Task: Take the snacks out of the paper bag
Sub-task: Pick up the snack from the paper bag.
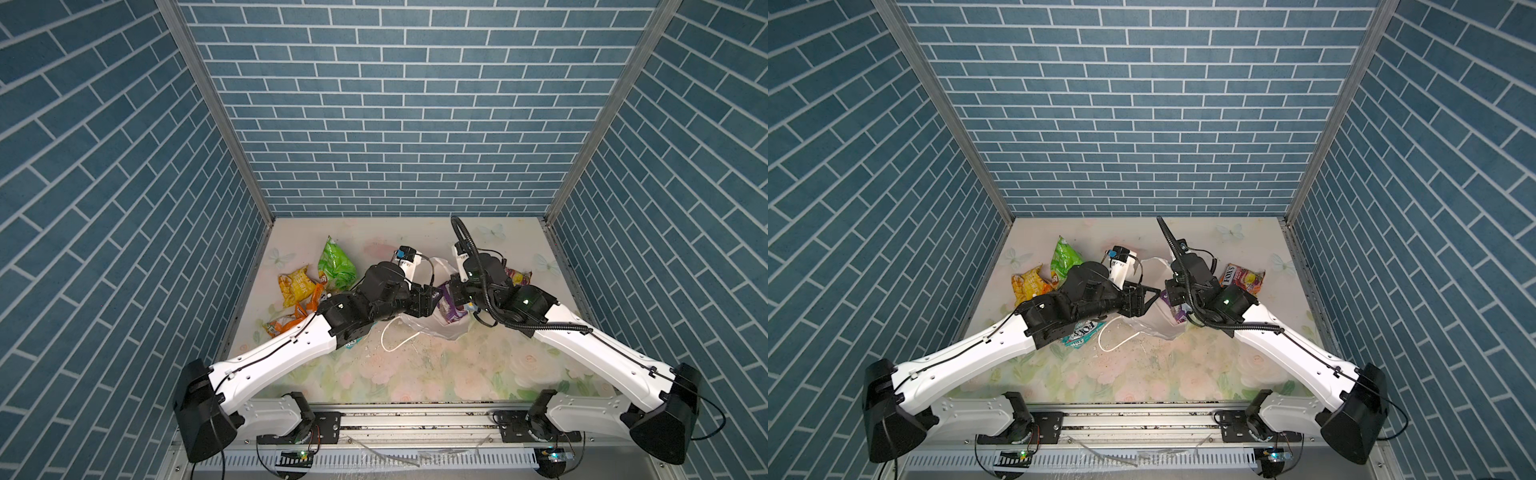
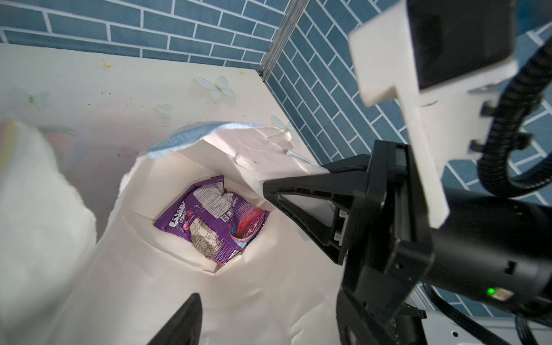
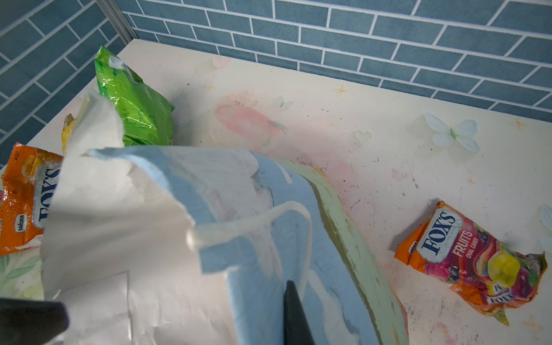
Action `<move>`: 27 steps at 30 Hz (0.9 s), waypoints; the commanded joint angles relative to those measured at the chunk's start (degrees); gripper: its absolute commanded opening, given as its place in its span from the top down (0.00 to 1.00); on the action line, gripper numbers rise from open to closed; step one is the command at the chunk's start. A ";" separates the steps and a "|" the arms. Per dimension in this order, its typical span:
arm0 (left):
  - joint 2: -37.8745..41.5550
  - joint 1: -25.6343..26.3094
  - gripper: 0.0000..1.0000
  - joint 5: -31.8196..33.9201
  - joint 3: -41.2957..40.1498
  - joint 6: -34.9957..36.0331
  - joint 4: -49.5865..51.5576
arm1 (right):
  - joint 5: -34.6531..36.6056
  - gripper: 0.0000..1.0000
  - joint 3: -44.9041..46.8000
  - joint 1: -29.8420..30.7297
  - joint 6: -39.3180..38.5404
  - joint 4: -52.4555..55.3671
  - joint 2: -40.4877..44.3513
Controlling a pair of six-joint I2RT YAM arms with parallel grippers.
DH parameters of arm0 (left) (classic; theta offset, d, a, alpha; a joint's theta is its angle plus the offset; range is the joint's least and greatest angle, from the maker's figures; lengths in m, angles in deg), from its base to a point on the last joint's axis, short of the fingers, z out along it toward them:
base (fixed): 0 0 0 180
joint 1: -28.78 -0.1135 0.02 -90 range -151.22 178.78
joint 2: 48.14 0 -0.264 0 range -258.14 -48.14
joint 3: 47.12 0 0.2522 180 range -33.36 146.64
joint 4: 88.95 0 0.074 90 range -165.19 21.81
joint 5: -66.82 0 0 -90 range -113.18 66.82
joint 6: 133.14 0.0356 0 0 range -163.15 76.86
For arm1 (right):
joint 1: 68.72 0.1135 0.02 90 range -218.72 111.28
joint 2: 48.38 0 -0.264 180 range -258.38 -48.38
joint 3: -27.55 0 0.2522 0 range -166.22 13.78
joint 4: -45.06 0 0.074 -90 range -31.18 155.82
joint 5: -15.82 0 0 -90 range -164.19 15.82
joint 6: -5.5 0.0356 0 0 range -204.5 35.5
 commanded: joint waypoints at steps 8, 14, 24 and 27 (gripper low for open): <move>-3.19 0.35 0.35 1.62 -1.31 -0.74 -4.07 | -0.29 1.00 -2.00 -0.31 2.97 0.37 1.49; -5.26 0.33 0.36 1.57 -2.54 -1.68 -5.65 | -0.01 1.00 -1.51 -0.49 2.97 -0.03 1.95; -7.28 0.16 0.37 2.86 -4.02 0.04 -5.45 | 0.48 1.00 -1.01 -0.74 4.77 -0.49 1.91; -7.80 -0.19 0.37 2.83 -4.63 -0.03 -6.47 | 0.32 1.00 -1.37 -0.75 4.92 -0.33 1.51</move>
